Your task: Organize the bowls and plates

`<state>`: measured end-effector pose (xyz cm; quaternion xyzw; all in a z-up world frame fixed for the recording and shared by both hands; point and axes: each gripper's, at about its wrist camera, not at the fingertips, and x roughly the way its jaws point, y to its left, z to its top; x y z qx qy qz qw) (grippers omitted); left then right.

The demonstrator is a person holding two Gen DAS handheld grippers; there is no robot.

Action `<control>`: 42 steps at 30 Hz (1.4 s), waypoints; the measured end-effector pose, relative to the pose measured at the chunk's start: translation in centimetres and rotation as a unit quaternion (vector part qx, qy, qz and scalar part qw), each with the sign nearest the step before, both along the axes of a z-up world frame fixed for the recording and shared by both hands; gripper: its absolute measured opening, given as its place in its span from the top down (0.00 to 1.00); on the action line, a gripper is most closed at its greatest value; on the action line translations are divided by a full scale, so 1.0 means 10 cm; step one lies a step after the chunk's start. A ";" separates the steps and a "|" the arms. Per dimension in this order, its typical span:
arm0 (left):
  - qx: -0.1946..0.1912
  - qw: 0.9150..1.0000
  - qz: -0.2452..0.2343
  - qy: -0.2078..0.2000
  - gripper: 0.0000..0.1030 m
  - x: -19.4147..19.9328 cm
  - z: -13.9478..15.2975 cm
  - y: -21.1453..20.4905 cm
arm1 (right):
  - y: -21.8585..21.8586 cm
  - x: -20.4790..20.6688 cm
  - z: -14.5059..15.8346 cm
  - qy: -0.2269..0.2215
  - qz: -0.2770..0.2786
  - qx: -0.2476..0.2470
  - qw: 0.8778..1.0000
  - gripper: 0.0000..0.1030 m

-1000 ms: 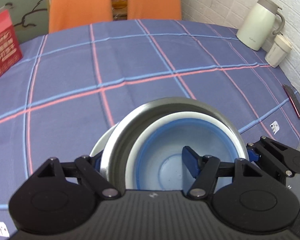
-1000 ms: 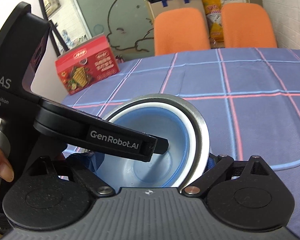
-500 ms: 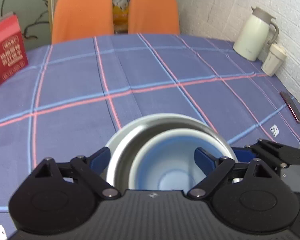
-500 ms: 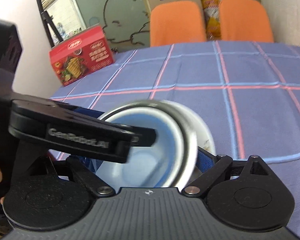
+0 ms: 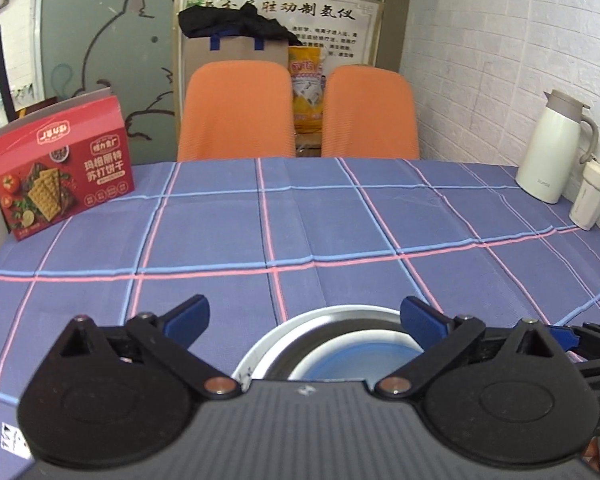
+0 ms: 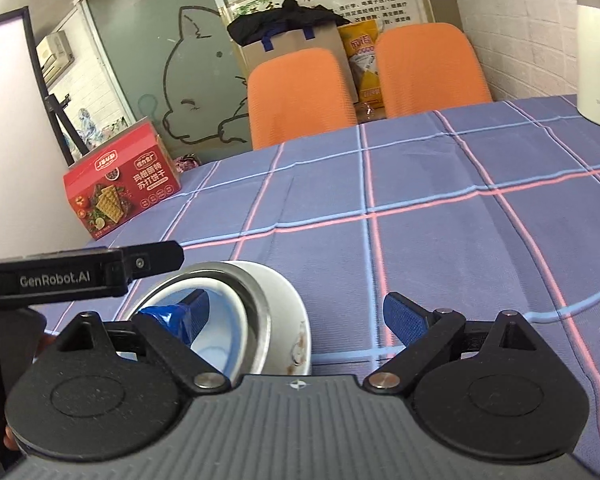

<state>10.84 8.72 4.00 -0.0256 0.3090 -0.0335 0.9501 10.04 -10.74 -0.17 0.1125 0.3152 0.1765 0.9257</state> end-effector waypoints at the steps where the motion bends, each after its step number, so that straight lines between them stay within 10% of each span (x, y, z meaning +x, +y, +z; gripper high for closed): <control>1: 0.000 1.000 0.004 -0.002 0.03 -0.02 -0.01 -0.02 | -0.03 -0.01 0.00 0.000 -0.005 0.000 1.000 0.21; 21: 0.029 0.997 -0.003 -0.078 0.03 -1.47 -0.11 -0.60 | -0.55 -1.16 -0.22 -0.027 -0.079 0.048 0.995 0.21; 32: 0.031 0.996 0.004 -0.087 0.03 -2.23 -0.34 -0.64 | -0.62 -1.80 -0.42 -0.040 -0.103 -0.002 0.994 0.21; 42: 0.032 0.995 -0.008 -0.092 0.03 -2.35 -0.37 -0.69 | -0.65 -1.98 -0.44 -0.059 -0.113 -0.008 0.992 0.21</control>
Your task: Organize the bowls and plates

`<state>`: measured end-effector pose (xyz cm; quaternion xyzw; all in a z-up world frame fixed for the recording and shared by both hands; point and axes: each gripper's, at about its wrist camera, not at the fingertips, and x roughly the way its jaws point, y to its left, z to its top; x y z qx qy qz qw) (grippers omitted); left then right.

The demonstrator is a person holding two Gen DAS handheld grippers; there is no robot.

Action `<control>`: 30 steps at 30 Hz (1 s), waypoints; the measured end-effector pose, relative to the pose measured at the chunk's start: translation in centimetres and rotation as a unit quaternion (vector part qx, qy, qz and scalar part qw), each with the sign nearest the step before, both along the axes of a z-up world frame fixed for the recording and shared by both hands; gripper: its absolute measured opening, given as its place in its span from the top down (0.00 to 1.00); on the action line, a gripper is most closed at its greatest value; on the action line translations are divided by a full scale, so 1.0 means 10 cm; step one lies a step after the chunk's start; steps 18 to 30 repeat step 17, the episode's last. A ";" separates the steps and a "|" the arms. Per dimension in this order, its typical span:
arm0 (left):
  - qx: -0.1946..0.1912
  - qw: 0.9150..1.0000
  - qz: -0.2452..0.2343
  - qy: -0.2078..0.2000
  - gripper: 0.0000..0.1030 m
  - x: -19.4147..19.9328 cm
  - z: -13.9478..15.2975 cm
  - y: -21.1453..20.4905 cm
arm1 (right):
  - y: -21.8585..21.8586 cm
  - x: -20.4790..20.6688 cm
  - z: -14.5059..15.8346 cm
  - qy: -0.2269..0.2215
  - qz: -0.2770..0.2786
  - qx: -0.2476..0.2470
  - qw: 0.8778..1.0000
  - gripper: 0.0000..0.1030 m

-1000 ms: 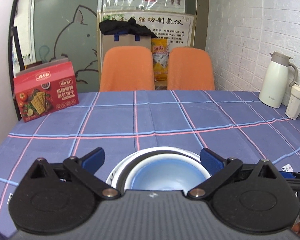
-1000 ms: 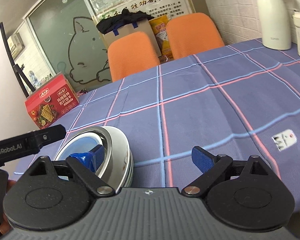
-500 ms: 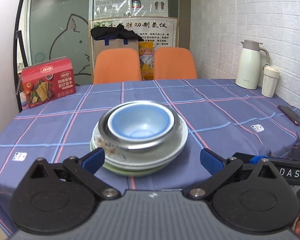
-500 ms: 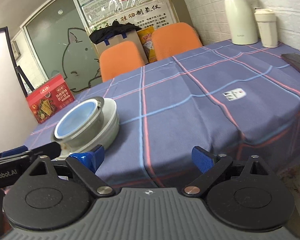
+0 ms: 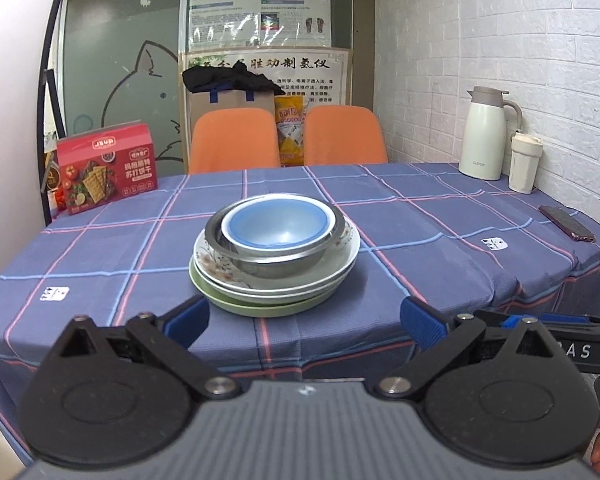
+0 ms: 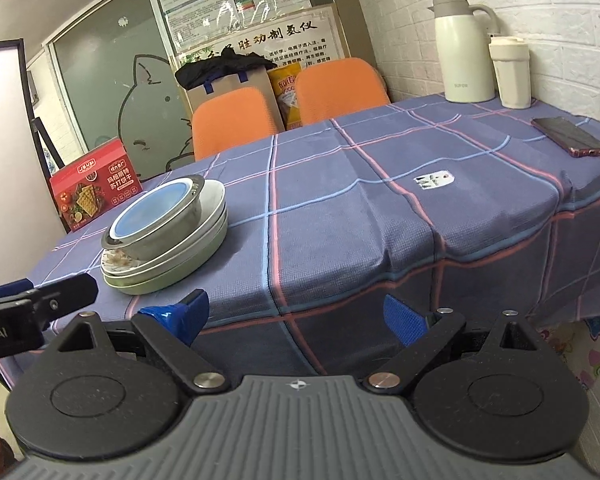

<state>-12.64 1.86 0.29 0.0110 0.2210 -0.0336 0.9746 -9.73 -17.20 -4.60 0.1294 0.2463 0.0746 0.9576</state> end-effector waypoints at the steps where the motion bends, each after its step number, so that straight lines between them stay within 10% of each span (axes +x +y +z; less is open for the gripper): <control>1: -0.003 1.000 -0.003 0.003 0.03 0.00 -0.01 0.00 | 0.01 -0.02 0.00 -0.002 0.001 -0.001 1.000 0.21; 30: -0.010 1.000 0.015 -0.021 0.03 -0.08 -0.02 0.05 | 0.17 -0.09 -0.05 0.007 0.036 0.004 0.999 0.20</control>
